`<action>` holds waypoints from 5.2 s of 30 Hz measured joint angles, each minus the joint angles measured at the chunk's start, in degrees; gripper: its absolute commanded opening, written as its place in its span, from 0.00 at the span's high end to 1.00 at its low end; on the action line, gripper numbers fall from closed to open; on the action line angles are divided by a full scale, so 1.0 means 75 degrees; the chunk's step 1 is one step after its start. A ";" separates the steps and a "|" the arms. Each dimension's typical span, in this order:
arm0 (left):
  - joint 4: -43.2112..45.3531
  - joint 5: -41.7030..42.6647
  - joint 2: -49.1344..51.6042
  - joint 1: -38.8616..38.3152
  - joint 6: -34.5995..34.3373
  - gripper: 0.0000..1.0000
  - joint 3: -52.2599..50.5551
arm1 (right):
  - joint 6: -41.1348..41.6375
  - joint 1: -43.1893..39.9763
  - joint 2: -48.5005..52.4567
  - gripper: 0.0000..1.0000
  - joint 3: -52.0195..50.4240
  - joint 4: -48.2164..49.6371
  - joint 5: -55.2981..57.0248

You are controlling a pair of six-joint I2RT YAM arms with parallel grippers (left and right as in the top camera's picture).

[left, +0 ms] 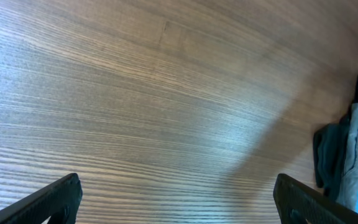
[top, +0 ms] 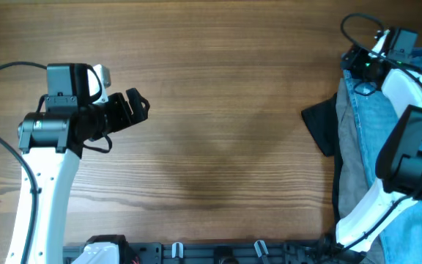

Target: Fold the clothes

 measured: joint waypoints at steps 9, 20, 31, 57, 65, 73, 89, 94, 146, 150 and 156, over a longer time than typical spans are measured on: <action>-0.0003 -0.0003 0.0233 0.0000 0.0000 0.05 0.0000 | -0.0291 0.0256 0.0507 0.58 0.0000 0.0198 0.0455; -0.0035 -0.0003 0.0239 0.0000 -0.0003 0.08 0.0000 | -0.0271 0.0213 0.0382 0.96 0.0280 -0.0536 0.1183; -0.0055 0.0000 0.0239 0.0000 -0.0009 0.00 0.0000 | -0.0635 0.0306 -0.0595 0.19 0.0402 -0.0277 0.1151; -0.0055 0.0035 0.0239 0.0000 -0.0032 0.09 0.0000 | -0.0478 0.0493 0.0787 0.96 0.0656 -0.0119 0.1816; -0.0038 0.0315 0.0224 0.0000 -0.0058 0.17 0.0335 | -0.0644 0.0032 -0.2521 0.96 0.0656 -0.0093 0.1606; -0.0085 0.0248 -0.1020 0.0000 -0.0087 0.15 0.2535 | -0.0664 0.1632 -0.4809 0.96 0.0947 0.0391 0.0061; -0.0111 -0.2066 -0.3343 0.0000 -0.0114 0.00 0.4188 | -0.0242 0.9314 -0.3532 0.00 0.1754 -0.0536 0.0157; -0.0568 -0.2084 -0.2891 0.0000 -0.0047 0.01 0.4208 | -0.0087 0.7868 -0.4304 0.00 0.1754 -0.1183 0.0787; 0.2538 -0.0740 0.6959 0.3031 0.1032 0.24 0.5925 | 0.1291 0.5182 -0.5042 0.00 0.1941 -0.6135 0.0947; 0.2296 -0.0023 0.6341 0.4899 0.0822 0.18 0.6152 | 0.1291 0.5182 -0.5042 0.00 0.1941 -0.6193 0.0944; 0.0973 0.0545 0.6228 0.5047 0.1011 0.22 0.6152 | 0.1349 0.5182 -0.5042 0.01 0.1941 -0.6199 0.0970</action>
